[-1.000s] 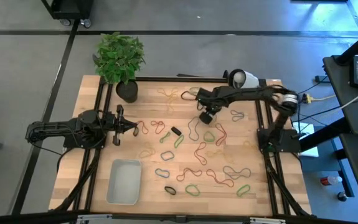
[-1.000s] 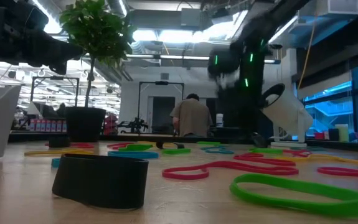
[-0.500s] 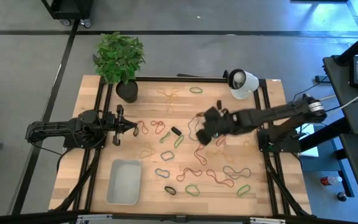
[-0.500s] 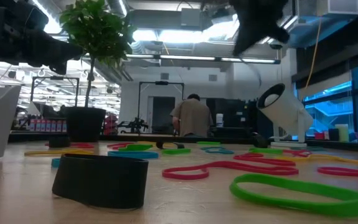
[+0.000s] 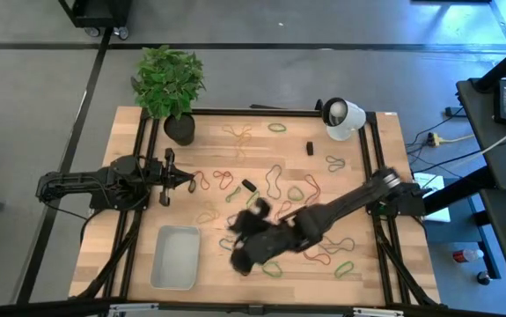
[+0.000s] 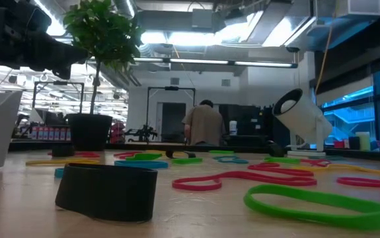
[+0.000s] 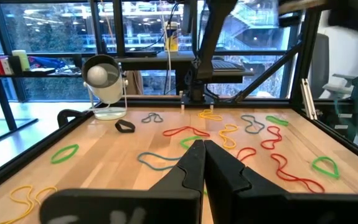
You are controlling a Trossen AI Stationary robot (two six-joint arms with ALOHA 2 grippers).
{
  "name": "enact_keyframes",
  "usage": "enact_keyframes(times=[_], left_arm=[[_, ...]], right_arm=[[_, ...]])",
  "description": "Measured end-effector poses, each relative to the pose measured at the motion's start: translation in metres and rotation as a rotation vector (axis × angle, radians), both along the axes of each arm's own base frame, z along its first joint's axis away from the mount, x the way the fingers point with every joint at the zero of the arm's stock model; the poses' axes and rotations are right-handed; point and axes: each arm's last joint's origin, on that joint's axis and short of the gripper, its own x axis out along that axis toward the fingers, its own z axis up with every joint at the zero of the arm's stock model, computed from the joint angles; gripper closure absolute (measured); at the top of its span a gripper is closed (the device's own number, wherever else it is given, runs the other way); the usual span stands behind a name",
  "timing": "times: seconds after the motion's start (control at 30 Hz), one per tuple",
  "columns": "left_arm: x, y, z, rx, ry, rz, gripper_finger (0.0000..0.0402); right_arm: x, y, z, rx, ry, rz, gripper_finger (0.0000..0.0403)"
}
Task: Pick and place rubber bands into bin
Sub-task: Put the blue rubber band into the bin
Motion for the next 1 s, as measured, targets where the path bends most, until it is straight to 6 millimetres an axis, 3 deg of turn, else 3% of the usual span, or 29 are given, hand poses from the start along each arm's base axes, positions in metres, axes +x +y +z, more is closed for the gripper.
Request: enact_keyframes(times=[0.2, 0.43, 0.77, 1.0], left_arm=[[0.0, 0.0, 0.0, 0.0, 0.0, 0.001, 0.0398], [0.0, 0.0, 0.0, 0.0, 0.0, 0.002, 0.0398], [0.0, 0.0, 0.0, 0.0, 0.004, 0.002, 0.0398], [0.0, 0.0, 0.0, 0.0, 0.002, 0.002, 0.0398]], right_arm=[[0.053, 0.027, -0.003, -0.091, -0.143, 0.192, 0.0403], [0.095, 0.023, -0.056, -0.039, -0.279, 0.277, 0.0403], [0.124, 0.011, -0.12, 0.035, -0.268, 0.234, 0.0399], [0.125, 0.003, -0.141, 0.114, -0.139, 0.252, 0.0337]])
